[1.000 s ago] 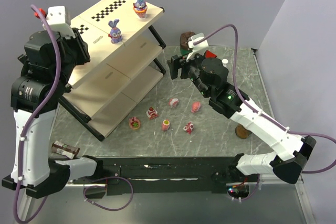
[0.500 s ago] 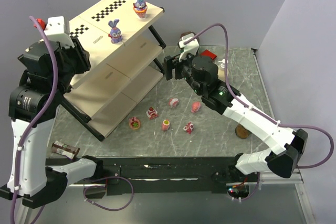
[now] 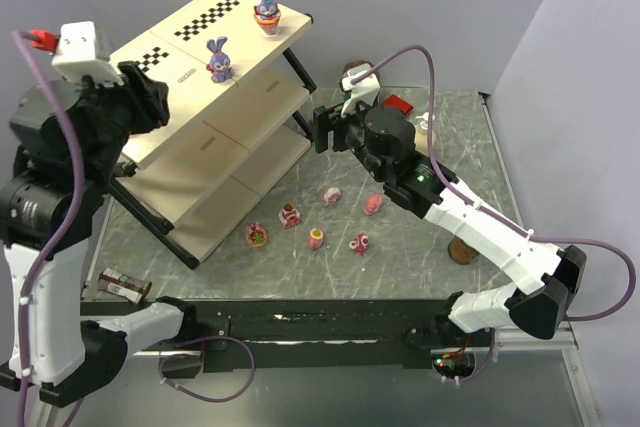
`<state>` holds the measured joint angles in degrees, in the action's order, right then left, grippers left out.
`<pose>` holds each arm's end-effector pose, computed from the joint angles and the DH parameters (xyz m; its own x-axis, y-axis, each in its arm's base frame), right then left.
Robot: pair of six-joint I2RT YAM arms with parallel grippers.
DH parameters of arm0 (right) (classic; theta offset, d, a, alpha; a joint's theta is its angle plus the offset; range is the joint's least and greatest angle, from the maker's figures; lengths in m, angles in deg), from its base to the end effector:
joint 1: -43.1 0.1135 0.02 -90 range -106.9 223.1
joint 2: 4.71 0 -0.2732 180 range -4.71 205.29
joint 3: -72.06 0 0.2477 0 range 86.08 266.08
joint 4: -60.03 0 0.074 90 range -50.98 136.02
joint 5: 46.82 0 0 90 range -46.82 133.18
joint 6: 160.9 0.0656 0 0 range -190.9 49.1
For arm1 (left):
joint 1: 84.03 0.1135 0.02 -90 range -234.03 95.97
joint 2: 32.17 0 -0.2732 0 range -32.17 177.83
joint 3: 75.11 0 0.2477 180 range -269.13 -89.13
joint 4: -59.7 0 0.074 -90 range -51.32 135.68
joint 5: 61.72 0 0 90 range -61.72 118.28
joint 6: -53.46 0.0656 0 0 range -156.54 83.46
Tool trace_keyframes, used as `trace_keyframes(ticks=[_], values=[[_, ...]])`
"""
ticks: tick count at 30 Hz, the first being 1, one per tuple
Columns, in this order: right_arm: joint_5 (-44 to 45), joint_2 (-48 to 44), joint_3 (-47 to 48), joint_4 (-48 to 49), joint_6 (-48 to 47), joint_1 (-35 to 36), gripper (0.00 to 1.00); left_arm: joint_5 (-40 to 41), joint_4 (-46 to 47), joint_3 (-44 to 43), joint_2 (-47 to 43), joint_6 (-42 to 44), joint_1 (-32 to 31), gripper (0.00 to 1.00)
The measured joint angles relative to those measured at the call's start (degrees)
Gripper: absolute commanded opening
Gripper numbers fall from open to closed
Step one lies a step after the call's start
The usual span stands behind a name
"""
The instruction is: Place and organize the plastic toys onto the shelf
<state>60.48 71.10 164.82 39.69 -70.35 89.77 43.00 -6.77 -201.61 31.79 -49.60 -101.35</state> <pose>0.2381 0.2240 0.4425 -0.0453 -0.0346 -0.9984 -0.4904 0.8715 -0.0080 0.1495 -0.0292 0.5693 -0.0741 -0.2058 -0.9758 0.0300 0.9776 -0.2085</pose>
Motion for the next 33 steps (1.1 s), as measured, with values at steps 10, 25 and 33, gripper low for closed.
trace_keyframes(ticks=[10, 25, 33], values=[[-0.02, 0.24, 0.13, -0.24, 0.5, 0.0, 0.82, 8.59, -0.76, -2.84, -1.53, -1.62, 0.0, 0.53], [-0.79, 0.55, 1.09, -1.55, 0.48, -0.02, 0.82, 15.19, -9.68, 0.5, -2.27, -9.14, 0.0, 0.26], [-1.07, 0.55, 1.09, -1.9, 0.48, -0.02, 0.82, 17.38, -10.95, 0.72, -2.32, -10.29, 0.0, 0.26]])
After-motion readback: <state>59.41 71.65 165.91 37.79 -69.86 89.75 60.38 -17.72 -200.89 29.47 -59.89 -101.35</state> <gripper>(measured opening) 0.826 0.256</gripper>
